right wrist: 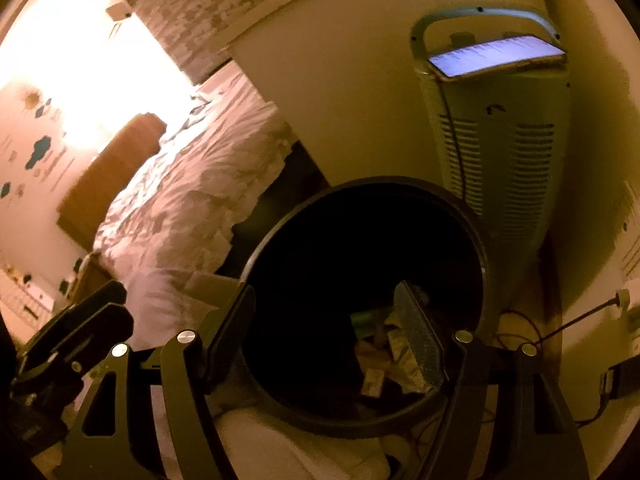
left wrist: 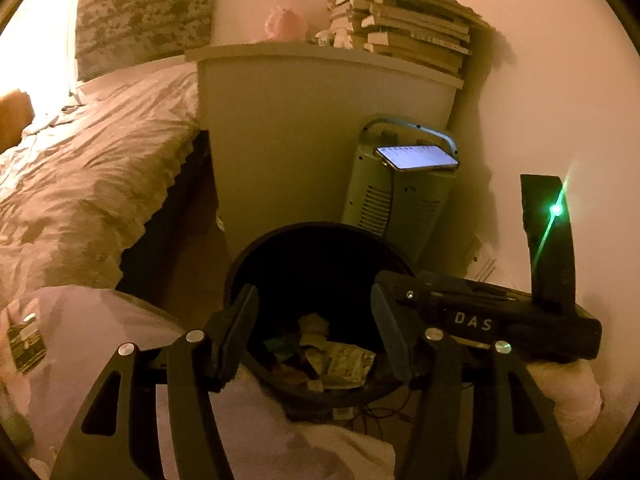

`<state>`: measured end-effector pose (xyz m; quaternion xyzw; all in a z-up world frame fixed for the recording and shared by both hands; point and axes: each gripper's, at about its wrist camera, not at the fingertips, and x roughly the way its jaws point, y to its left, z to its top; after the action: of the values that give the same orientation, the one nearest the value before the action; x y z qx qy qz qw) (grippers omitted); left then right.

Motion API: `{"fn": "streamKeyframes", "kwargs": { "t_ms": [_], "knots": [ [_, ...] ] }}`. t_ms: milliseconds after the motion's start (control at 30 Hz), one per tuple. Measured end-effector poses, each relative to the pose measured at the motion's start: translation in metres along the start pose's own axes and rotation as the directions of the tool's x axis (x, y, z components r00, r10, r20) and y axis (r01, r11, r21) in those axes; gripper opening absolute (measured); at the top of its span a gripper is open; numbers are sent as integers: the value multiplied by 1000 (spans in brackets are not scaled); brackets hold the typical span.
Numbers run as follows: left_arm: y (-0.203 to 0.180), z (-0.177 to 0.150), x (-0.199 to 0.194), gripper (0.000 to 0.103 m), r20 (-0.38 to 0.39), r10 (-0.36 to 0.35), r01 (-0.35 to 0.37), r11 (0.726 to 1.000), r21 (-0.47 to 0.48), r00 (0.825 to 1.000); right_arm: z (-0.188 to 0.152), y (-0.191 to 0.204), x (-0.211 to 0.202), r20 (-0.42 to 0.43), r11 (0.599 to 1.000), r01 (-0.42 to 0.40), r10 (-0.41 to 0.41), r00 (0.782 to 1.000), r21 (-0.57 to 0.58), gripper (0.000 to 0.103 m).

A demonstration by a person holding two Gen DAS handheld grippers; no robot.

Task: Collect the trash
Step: 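Move both open tools back over the table toward the remaining items, then grasp the dark blue tissue pack with left tool while right tool grasps battery card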

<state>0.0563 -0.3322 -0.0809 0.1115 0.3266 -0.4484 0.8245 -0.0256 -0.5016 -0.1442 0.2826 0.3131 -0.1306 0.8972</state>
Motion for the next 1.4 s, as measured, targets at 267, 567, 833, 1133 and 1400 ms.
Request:
{"fn": "streamKeyframes", "kwargs": {
  "t_ms": [267,567,833,1133,1400],
  "knots": [
    [49,-29,-55,70,41,102,-99,992,-74,994,-11,67,2,-49,987,-81,75,996,-137,76],
    [174,-86,-123,70,13,322,-301,898,-320,947,-36,192,34,-193,911,-213,152,969,-353,76],
    [292,-134,-163,70,-87,467,-452,767,-456,880,-40,306,80,-318,811,-299,148,937,-503,76],
    [344,-158,-145,70,-179,441,-473,771,-426,880,-46,383,177,-461,769,-294,-2,887,-568,76],
    [356,-162,-131,64,-205,419,-466,787,-405,885,-57,404,214,-456,731,-247,-98,885,-637,80]
  ]
}}
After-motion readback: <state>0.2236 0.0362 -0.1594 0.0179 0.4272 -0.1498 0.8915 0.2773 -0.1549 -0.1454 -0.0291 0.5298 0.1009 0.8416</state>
